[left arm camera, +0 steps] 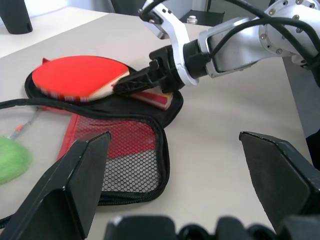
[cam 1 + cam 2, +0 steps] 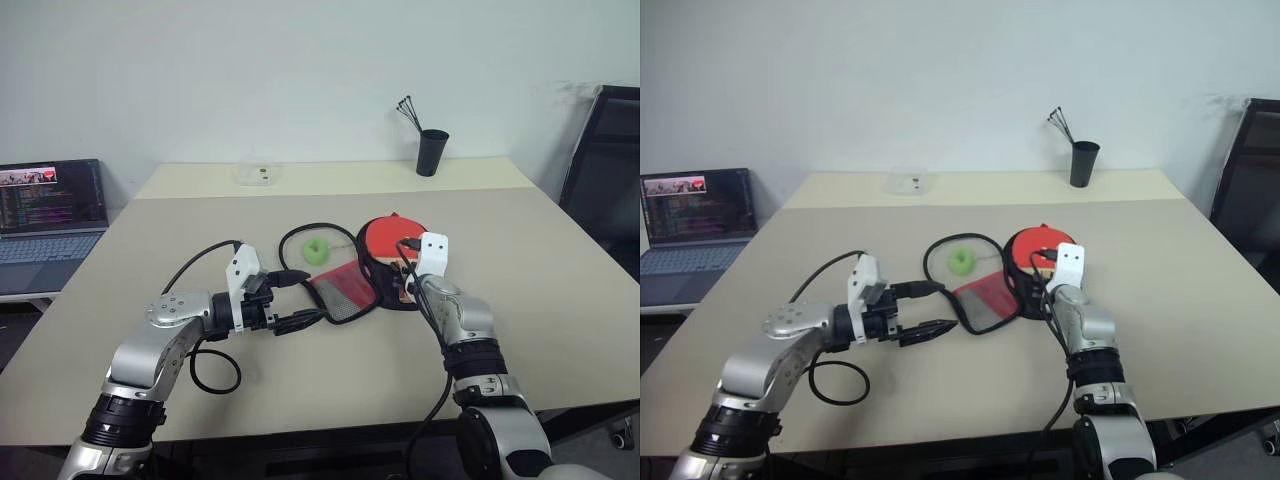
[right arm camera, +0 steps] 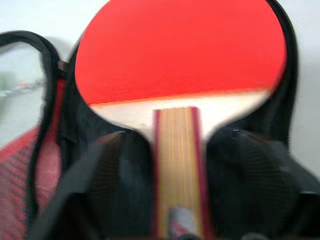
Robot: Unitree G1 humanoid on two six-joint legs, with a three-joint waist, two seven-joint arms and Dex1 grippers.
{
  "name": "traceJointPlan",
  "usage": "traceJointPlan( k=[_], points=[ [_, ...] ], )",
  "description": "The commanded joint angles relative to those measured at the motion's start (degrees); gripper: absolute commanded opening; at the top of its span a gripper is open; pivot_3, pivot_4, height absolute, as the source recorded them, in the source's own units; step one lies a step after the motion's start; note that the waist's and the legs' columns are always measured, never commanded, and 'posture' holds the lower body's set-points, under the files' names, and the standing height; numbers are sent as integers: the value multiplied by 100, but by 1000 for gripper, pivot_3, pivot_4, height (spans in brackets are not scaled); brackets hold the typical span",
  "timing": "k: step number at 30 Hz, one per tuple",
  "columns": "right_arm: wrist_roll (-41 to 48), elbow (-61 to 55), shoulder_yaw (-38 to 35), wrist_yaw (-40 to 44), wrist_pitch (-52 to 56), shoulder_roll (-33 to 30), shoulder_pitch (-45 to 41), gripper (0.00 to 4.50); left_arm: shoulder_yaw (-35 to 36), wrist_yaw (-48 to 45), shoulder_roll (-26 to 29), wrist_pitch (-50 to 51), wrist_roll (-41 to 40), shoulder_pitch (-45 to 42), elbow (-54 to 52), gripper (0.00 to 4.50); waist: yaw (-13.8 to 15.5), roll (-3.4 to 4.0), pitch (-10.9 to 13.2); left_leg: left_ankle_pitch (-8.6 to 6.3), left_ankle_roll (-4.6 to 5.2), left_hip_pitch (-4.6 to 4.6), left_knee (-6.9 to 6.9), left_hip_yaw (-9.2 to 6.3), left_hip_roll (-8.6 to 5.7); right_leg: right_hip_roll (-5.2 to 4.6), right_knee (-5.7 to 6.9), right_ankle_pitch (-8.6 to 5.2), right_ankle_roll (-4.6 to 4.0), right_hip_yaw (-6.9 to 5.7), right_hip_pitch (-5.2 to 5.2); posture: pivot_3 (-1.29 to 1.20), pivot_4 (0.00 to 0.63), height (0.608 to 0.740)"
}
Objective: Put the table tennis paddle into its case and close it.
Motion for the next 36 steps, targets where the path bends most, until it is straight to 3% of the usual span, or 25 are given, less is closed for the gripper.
traceJointPlan(
  k=[1, 6, 13, 18, 28, 36],
  points=[
    [318, -827, -38, 85, 301, 89, -158, 4104, 247, 6, 130, -115, -64, 72, -211, 4500, -2, 0, 0, 0, 0, 0, 0, 0, 2, 0, 0, 0, 0, 0, -1, 0, 150, 740],
    [863, -2484, 348, 902, 1298, -308, 122, 4104, 463, 106, 266, -151, 10, 277, -84, 4500, 15, 0, 0, 0, 0, -4, -1, -13, 7, -2, -2, 0, 0, -2, -3, 0, 150, 740],
    [1816, -4073, 545, 2350, 2479, -1814, 709, 4104, 605, 187, 481, -469, 296, 423, 456, 4500, 41, 0, 0, 0, 1, -2, 2, -22, 5, -9, -2, -15, 24, -12, 3, 0, 150, 740],
    [1520, -3782, 686, 2419, 2104, -2162, 924, 4104, 519, 195, 408, -584, 385, 265, 626, 4500, 20, -3, -2, 0, 1, 1, 2, -17, -3, -7, -1, -17, 28, -9, 4, 0, 150, 740],
    [384, -2235, 1315, 1836, 491, -1398, 928, 4104, 382, 132, 346, -613, 492, 75, 718, 4500, 9, -4, -2, 0, 1, 1, -1, -12, -1, 11, 0, -13, 21, -4, -1, 0, 150, 740],
    [-294, -852, 1113, 1142, -700, -1122, 658, 4104, 404, 147, 354, -510, 440, 101, 568, 4500, 20, -4, -2, 0, 0, -1, 0, -10, -1, -1, -2, 1, -2, -2, -1, 0, 150, 740]
  ],
)
